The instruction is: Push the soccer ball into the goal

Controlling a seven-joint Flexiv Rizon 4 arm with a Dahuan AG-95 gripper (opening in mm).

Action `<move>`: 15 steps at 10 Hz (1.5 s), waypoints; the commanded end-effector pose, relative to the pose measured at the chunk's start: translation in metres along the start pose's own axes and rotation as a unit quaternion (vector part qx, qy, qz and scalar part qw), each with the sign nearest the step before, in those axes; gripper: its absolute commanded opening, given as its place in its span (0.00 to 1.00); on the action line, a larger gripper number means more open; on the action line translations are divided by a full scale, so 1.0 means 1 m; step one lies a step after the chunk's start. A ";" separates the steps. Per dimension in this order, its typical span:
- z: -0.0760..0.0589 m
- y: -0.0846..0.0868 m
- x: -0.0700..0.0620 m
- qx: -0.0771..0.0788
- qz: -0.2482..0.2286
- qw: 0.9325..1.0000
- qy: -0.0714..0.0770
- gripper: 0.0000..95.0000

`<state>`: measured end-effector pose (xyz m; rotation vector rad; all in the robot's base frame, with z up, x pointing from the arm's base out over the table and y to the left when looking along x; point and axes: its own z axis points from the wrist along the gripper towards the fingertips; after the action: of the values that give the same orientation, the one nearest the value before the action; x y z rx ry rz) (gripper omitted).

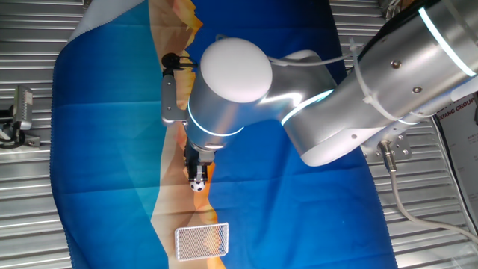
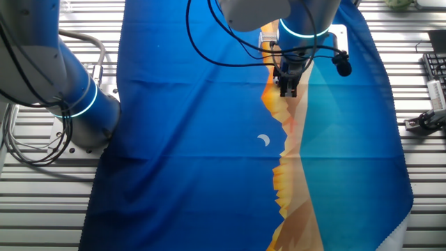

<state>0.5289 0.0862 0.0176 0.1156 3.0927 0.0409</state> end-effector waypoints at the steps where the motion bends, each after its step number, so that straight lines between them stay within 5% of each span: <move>1: 0.001 0.001 0.001 0.000 0.001 1.000 -0.002 0.00; 15: 0.005 0.013 0.004 0.005 0.008 1.000 -0.003 0.00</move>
<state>0.5262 0.1009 0.0131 0.1418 3.0887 0.0274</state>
